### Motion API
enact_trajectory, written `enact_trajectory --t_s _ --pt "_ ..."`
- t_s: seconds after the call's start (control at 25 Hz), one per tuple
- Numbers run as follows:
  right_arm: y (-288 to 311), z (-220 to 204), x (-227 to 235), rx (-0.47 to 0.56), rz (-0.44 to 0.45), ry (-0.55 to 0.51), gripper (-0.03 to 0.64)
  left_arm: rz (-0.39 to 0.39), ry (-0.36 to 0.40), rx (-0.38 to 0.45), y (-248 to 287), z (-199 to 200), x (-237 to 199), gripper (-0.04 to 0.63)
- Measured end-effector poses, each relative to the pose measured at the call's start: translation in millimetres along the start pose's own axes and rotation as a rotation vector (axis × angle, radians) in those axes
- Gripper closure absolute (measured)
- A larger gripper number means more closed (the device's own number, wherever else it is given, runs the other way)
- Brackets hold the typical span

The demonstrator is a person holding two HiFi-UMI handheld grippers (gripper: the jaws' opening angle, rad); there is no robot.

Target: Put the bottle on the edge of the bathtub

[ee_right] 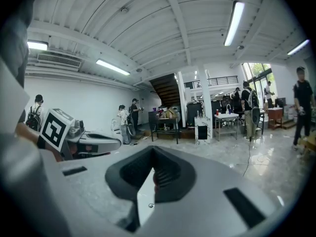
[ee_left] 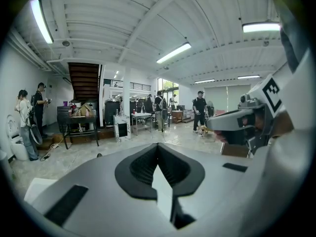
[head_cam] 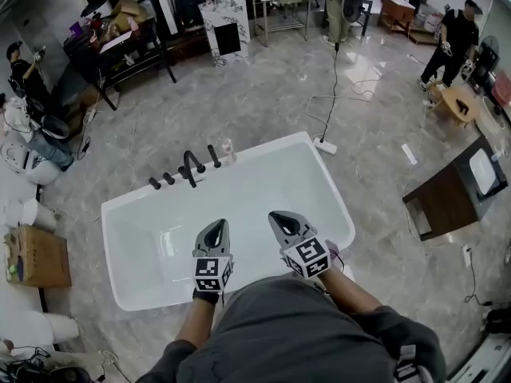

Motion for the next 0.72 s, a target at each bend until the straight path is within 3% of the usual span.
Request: enact_trajectory --t_s 0.72 --pt "-1.6 1.0 2.6 0.013 0.006 -0.014 0.615 0.014 0.009 0.006 -1.7 4.0 0.0 0.594"
Point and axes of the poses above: the fingertips, and each gripper's own axes: y forward along the fingers, x to its right, z out of its top, the point moved 8 cm from there along -y, backward along the fingers, and after that the axes turned 8 degrees about -x, right-handed, at the moved point
